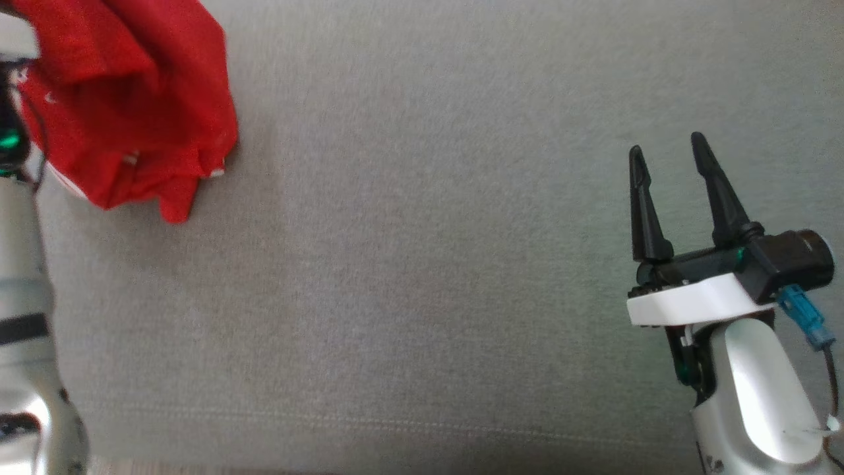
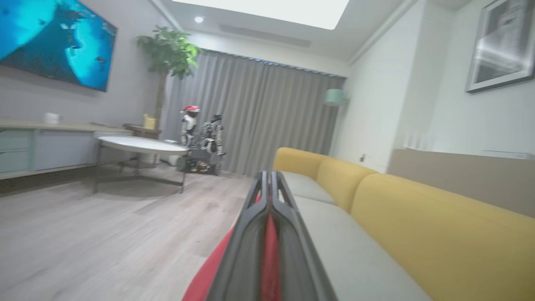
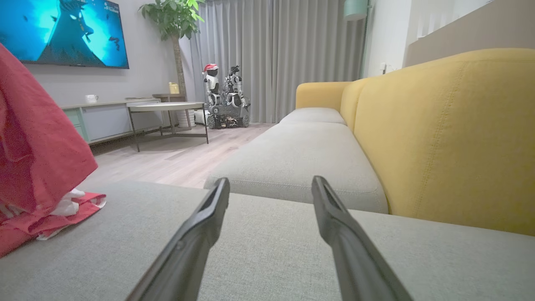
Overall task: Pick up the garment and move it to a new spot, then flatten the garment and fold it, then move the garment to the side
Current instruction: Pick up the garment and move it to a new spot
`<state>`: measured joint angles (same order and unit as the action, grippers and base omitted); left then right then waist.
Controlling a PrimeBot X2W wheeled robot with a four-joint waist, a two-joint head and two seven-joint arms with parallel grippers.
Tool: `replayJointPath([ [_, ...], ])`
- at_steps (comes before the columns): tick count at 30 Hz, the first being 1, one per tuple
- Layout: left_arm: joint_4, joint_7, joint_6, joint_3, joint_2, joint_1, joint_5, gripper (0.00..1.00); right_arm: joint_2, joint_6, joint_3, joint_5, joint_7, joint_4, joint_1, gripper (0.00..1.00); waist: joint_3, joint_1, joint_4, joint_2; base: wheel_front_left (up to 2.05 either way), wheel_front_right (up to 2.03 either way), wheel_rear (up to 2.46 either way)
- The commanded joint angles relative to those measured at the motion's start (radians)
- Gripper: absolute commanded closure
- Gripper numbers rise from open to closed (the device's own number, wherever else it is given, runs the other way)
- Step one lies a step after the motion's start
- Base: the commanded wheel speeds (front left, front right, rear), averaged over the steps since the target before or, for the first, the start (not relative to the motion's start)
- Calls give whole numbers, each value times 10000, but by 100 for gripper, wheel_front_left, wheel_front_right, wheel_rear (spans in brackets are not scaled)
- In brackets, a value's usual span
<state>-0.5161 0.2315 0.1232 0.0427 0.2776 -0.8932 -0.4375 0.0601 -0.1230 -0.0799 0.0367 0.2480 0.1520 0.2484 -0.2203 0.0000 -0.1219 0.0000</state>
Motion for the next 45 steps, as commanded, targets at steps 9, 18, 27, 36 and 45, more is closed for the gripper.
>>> replayJointPath([
  [9,3329,-1525,-195,-408,-294,335,-640,100,-97,-77,-305,546,134,-332,30,0,994,0,1008,0,0,0,0],
  [18,4696,-2528,-568,-1355,-995,314,-582,100,-98,-77,-359,927,136,-710,252,0,773,0,2112,0,0,0,0],
  [27,4398,-2927,-527,-2781,-1728,-33,-257,100,-98,-77,-661,1395,137,-1218,713,0,-85,0,3649,0,0,0,0],
  [36,2178,-2934,-238,-3951,-1893,-1520,365,100,-98,-77,-1362,2366,137,-1869,1383,0,-1285,0,5378,0,0,0,0],
  [45,-485,-2204,9,-5617,-2233,-2456,140,0,-99,-77,-1287,2902,137,-2035,1649,0,-1947,0,6193,0,0,0,0],
])
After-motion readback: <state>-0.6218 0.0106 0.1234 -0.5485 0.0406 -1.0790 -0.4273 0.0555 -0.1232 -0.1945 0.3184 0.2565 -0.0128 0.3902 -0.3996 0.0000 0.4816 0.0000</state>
